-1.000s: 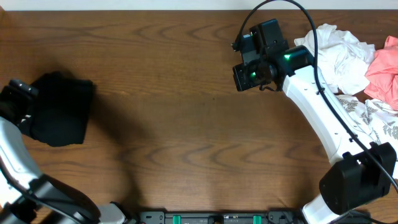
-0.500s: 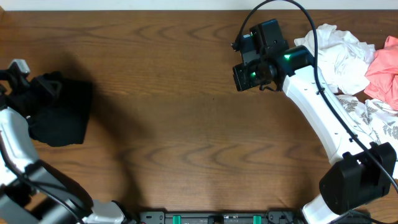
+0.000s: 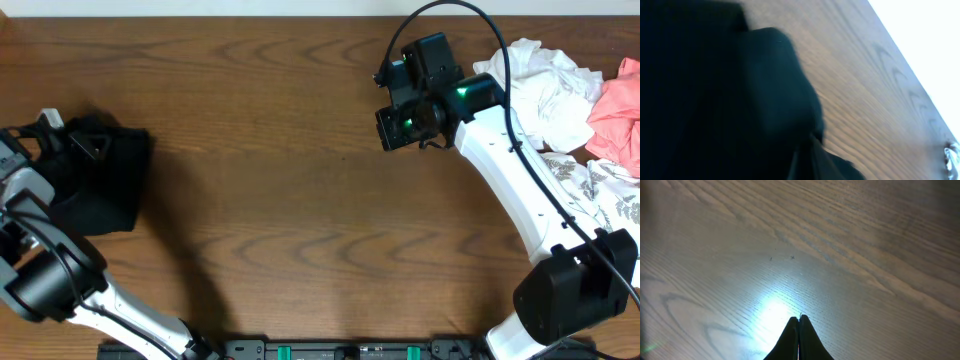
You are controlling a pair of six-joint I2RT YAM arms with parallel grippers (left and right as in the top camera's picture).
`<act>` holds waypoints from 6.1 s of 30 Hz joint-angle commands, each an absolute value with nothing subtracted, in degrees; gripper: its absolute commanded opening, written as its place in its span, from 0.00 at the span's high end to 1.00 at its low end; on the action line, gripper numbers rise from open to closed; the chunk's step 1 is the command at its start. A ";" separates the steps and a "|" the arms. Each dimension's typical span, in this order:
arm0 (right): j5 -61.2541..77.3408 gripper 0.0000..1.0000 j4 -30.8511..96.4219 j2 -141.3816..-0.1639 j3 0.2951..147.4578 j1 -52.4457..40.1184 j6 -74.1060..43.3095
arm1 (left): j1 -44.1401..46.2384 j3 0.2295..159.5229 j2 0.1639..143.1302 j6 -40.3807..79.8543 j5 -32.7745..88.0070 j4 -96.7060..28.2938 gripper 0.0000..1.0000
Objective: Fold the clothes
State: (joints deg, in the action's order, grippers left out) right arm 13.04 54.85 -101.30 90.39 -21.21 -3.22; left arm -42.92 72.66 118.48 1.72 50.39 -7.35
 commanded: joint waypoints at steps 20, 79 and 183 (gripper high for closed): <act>12.84 0.98 56.05 -100.73 90.67 -20.69 -2.74 | -42.28 73.47 127.76 21.78 70.06 17.06 0.20; 3.18 0.01 54.43 -84.01 83.46 -1.13 -9.54 | -6.13 71.92 76.12 -4.80 17.89 -43.46 0.02; -2.96 0.01 4.03 -0.49 0.32 -2.00 6.94 | -6.13 45.98 53.91 -7.70 23.35 -40.05 0.02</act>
